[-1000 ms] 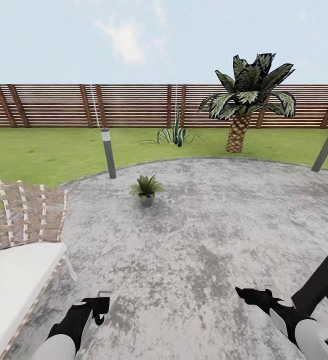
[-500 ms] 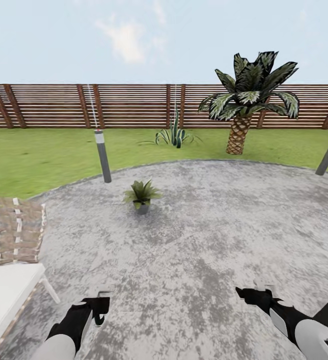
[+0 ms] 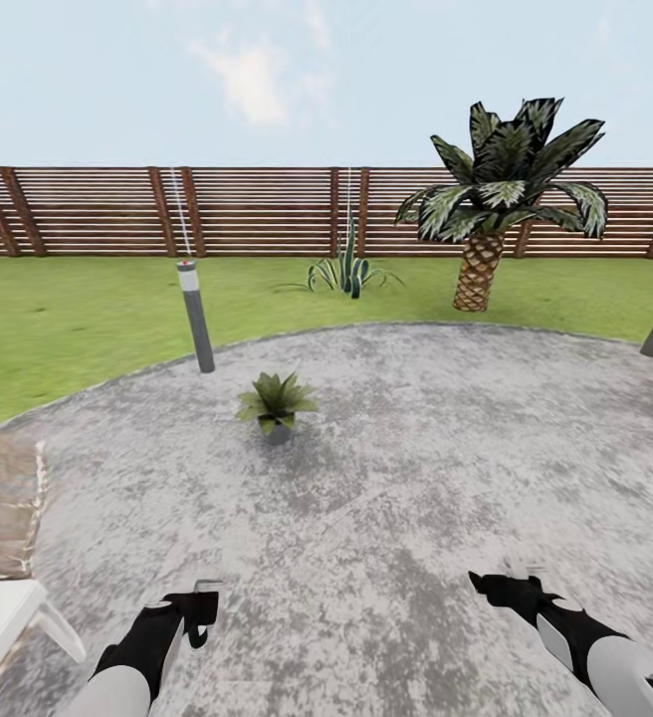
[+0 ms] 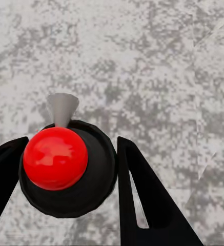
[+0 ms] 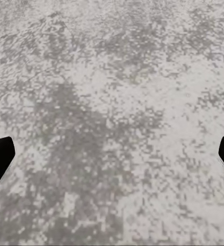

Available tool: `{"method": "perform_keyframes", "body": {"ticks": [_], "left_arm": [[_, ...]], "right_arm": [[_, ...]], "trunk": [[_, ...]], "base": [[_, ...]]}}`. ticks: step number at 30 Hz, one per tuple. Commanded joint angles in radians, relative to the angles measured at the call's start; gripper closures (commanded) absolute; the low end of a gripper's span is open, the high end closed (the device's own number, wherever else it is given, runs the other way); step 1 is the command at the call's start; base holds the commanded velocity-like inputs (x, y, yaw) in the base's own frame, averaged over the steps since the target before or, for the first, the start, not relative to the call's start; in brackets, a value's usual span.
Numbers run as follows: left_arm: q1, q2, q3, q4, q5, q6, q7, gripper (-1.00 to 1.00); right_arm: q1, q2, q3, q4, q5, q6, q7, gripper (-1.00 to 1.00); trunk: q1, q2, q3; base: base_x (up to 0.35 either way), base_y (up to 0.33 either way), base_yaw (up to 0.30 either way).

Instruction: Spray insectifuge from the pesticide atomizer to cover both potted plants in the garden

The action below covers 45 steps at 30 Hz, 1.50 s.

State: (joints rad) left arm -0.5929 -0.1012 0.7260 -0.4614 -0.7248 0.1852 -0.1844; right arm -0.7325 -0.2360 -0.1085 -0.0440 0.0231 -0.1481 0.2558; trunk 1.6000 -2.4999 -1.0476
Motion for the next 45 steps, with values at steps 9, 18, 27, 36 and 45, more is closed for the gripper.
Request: {"method": "perform_keyframes", "body": {"ticks": [9,18,27,36,45], "left_arm": [[-0.001,-0.002,0.008,-0.003,-0.008,0.004,-0.009,1.00],[-0.001,-0.002,0.008,-0.003,-0.008,0.004,-0.009,1.00],[-0.001,-0.002,0.008,-0.003,-0.008,0.004,-0.009,1.00],[-0.001,-0.002,0.008,-0.003,-0.008,0.004,-0.009,1.00],[-0.001,-0.002,0.008,-0.003,-0.008,0.004,-0.009,1.00]], "right_arm": [[-0.001,-0.001,-0.008,0.001,0.003,-0.003,0.011,-1.00],[-0.001,-0.001,-0.008,0.001,0.003,-0.002,0.011,-1.00],[-0.001,0.000,-0.008,0.002,0.002,-0.002,0.006,-1.00],[-0.001,0.000,-0.008,0.001,0.003,-0.003,0.007,-1.00],[-0.001,-0.001,-0.008,0.001,0.002,-0.003,0.008,-1.00]], "trunk": [[0.000,0.000,-0.001],[0.000,0.000,-0.001],[0.000,0.000,-0.001],[0.000,0.000,-0.001],[0.000,0.000,-0.001]], "base": [[0.339,0.000,0.000],[0.339,0.000,0.000],[0.339,0.000,0.000],[0.339,0.000,-0.018],[0.339,0.000,0.011]]}}
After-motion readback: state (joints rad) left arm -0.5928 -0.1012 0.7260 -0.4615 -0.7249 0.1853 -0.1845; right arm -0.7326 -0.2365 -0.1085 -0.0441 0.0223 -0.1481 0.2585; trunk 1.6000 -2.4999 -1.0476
